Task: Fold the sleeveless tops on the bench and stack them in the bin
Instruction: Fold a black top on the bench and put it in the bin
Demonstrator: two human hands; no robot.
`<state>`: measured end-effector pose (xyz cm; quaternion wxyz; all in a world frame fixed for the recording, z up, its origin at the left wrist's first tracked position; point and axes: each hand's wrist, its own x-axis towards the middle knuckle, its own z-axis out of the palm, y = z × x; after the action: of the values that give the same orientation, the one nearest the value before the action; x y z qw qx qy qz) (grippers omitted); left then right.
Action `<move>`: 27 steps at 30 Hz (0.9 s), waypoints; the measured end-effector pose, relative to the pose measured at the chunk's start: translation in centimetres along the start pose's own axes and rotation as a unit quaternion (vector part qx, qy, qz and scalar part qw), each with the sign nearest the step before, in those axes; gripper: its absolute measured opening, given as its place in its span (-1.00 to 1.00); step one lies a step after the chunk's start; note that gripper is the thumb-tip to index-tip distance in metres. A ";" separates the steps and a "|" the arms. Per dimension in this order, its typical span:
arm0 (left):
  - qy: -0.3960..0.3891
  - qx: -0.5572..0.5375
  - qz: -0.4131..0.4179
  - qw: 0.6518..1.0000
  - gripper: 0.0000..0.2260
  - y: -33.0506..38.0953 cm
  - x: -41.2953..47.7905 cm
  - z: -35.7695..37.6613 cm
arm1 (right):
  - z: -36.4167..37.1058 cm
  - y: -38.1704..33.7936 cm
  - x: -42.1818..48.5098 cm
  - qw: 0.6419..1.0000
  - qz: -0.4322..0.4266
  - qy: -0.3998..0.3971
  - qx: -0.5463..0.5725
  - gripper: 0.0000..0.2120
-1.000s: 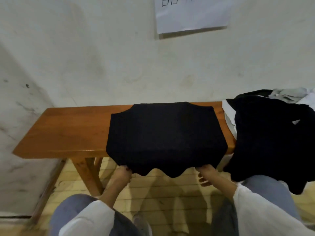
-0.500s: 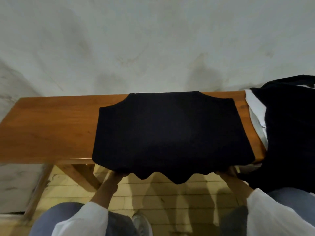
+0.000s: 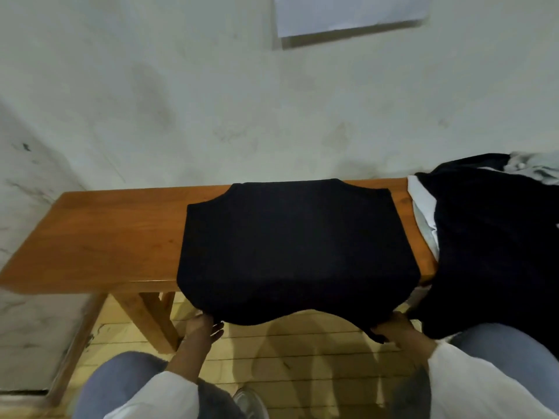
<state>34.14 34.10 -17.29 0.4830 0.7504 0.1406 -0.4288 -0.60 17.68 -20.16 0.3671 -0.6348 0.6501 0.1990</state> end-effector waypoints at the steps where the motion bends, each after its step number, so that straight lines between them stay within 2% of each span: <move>1: 0.003 0.004 0.009 1.000 -0.89 -0.1 -0.5 -0.3 | -0.6 -0.3 -1.9 0.998 -0.013 0.007 0.056 -0.74; 2: 0.002 0.010 0.007 1.000 -0.90 -0.2 -0.9 -0.7 | -1.3 -0.9 -3.5 0.998 0.007 -0.012 0.067 -0.84; 3: 0.001 0.023 0.011 1.000 -0.92 -0.4 -1.1 -1.0 | -1.5 -0.8 -4.5 0.998 -0.020 -0.008 0.055 -0.89; 5: 0.005 0.058 0.033 0.998 -0.91 -0.9 -2.8 -1.7 | -1.6 -0.6 -6.5 0.992 -0.042 0.016 0.119 -0.92; 8: 0.027 0.165 0.139 0.976 -0.90 -1.2 -6.4 -2.4 | -2.0 -0.6 -8.7 0.981 -0.059 0.061 0.174 -0.82; 10: 0.018 0.181 0.211 0.960 -0.81 -0.8 -8.7 -2.8 | -2.5 -1.1 -10.7 0.961 -0.087 0.113 0.238 -0.74; 11: 0.002 0.164 0.236 0.958 -0.80 -0.4 -9.8 -2.9 | -2.9 -1.4 -11.7 0.943 -0.100 0.138 0.285 -0.74; 13: -0.033 0.124 0.247 0.960 -0.93 1.0 -11.5 -2.9 | -3.8 -2.4 -13.6 0.910 -0.135 0.165 0.357 -0.82; 15: -0.077 0.079 0.249 0.962 -0.90 3.0 -13.2 -3.1 | -5.0 -3.7 -15.5 0.880 -0.182 0.162 0.408 -0.92; 18: -0.130 -0.072 0.239 0.960 -0.94 7.1 -15.9 -4.3 | -8.4 -4.8 -17.7 0.814 -0.208 0.156 0.519 -0.77; 20: -0.147 -0.166 0.229 0.948 -0.86 9.7 -16.6 -5.2 | -11.0 -4.9 -17.9 0.769 -0.206 0.161 0.584 -0.67; 21: -0.154 -0.192 0.231 0.941 -0.77 10.8 -16.7 -5.6 | -12.2 -4.9 -18.0 0.763 -0.209 0.173 0.587 -0.64; 23: -0.139 -0.169 0.250 0.943 -0.64 12.0 -16.5 -6.1 | -13.6 -4.5 -17.4 0.793 -0.222 0.221 0.522 -0.64; 25: -0.080 -0.091 0.287 0.950 -0.68 12.7 -16.0 -6.4 | -14.5 -4.2 -17.0 0.822 -0.223 0.287 0.439 -0.78; 27: -0.033 -0.020 0.327 0.944 -0.81 12.9 -15.2 -6.7 | -15.2 -4.0 -16.7 0.817 -0.210 0.336 0.418 -0.90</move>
<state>36.60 36.46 3.44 0.6160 0.7305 -0.1204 -0.2690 -1.43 17.53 2.76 0.3893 -0.5686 0.6045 -0.3996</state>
